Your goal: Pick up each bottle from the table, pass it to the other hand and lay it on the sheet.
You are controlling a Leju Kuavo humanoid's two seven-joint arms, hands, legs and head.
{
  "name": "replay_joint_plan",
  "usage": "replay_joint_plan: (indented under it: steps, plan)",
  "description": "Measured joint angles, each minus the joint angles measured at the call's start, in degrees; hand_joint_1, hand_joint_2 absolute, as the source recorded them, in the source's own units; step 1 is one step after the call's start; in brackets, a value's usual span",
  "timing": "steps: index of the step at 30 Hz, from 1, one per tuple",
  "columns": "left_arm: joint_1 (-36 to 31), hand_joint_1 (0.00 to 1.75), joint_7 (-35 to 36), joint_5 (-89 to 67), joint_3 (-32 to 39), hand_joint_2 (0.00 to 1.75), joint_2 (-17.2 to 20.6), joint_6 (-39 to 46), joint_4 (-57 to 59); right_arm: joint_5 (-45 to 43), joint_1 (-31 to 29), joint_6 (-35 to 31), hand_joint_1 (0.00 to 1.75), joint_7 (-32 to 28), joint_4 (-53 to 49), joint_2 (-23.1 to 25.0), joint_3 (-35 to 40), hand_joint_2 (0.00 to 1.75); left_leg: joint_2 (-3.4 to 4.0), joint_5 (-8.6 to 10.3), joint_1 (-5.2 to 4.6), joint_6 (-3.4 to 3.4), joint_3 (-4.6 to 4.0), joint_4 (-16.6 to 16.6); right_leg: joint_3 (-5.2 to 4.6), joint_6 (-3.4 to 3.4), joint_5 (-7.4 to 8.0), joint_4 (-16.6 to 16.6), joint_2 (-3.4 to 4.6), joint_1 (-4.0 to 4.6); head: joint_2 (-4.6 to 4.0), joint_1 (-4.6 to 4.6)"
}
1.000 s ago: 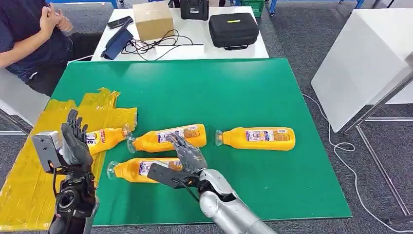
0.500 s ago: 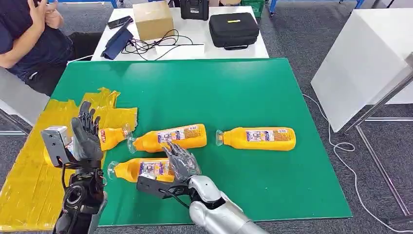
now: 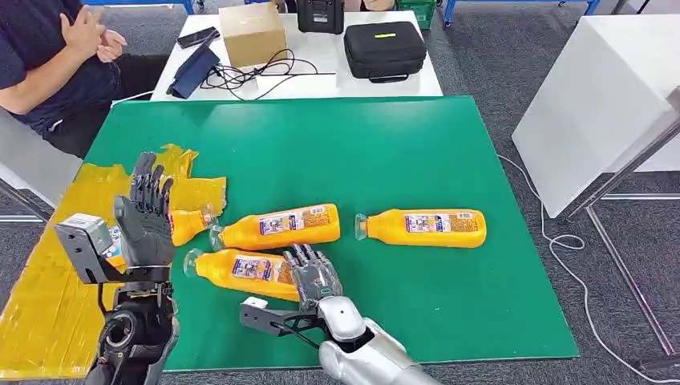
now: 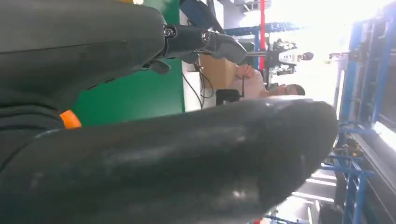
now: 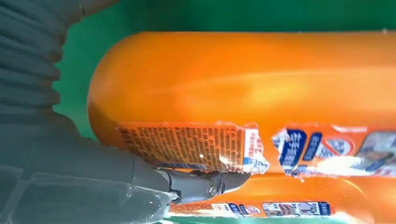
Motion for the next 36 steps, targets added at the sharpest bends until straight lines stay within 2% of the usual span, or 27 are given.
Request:
replay_joint_plan:
  steps: [10,11,12,19,36]
  plan:
    - [0.2,0.00,-0.1,0.1,-0.9,0.00,0.5,0.0,-0.9,0.0,-0.4,0.1,0.00,0.0,1.0,0.2,0.0,1.75,0.01,0.00,0.00,-0.01,0.18,0.0,0.16,0.00,0.00,0.0,0.01,0.01,0.00,0.02]
    - [0.2,0.00,-0.4,0.5,-0.9,0.00,0.6,0.0,-0.9,0.2,-0.4,0.7,1.45,0.2,1.1,0.2,0.0,1.75,0.01,0.00,0.00,-0.01,0.19,0.0,0.17,0.00,0.00,0.0,0.01,0.01,0.00,0.02]
    - [0.2,0.00,-0.8,1.1,-1.1,0.00,0.8,0.0,-0.9,0.7,-0.5,1.4,1.75,0.4,1.2,0.3,0.0,1.75,0.02,0.00,0.00,-0.01,0.22,0.0,0.19,0.00,0.00,0.0,0.01,0.01,0.00,0.02]
    - [0.2,0.00,-1.6,1.8,-2.9,0.00,1.3,0.4,-1.9,2.8,-0.7,2.2,1.75,-2.8,2.3,0.3,-0.6,1.75,0.03,-0.03,0.00,-0.02,0.34,0.0,0.34,0.00,-0.01,0.0,0.05,0.02,0.00,0.02]
    - [-1.1,0.00,-3.1,3.0,-3.9,0.00,1.4,-2.1,-2.3,6.2,-0.1,1.5,1.75,-7.2,2.9,0.4,-7.2,1.75,0.04,-0.02,-0.01,-0.02,0.38,0.0,0.34,0.00,-0.01,0.0,0.04,0.02,0.00,0.02]
